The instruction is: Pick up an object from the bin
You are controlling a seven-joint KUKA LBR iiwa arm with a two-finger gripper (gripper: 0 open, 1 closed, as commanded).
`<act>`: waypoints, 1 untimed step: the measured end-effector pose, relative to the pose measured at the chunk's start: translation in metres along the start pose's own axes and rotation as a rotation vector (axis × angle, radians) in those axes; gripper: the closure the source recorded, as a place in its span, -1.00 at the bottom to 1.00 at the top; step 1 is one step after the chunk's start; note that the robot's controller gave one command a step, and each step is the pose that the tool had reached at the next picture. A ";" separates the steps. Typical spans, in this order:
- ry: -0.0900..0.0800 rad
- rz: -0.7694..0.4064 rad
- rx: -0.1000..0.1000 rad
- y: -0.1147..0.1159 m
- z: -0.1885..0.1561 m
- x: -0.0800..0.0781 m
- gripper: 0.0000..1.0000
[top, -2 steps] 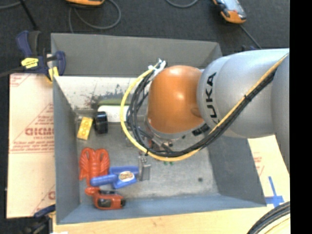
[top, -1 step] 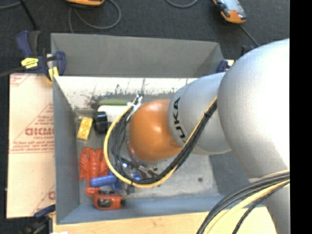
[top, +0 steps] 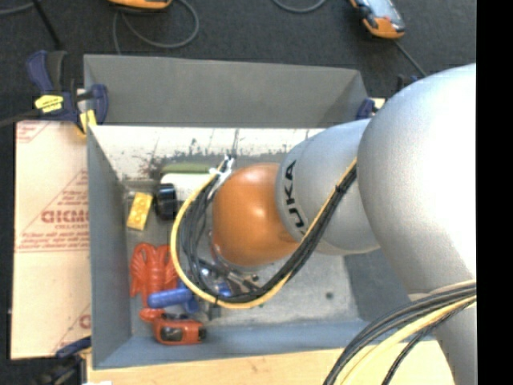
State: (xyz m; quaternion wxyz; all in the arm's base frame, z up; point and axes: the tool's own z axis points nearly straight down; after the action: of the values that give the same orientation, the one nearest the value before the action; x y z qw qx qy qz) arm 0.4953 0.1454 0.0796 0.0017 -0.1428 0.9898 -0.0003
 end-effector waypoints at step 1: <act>0.004 -0.006 -0.001 -0.014 -0.022 -0.009 1.00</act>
Offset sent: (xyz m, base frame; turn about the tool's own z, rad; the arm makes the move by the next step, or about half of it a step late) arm -0.0029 -0.0075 0.0633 0.0126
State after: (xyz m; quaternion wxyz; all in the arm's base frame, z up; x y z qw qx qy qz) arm 0.5075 0.1343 0.1015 -0.0003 -0.1460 0.9893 0.0001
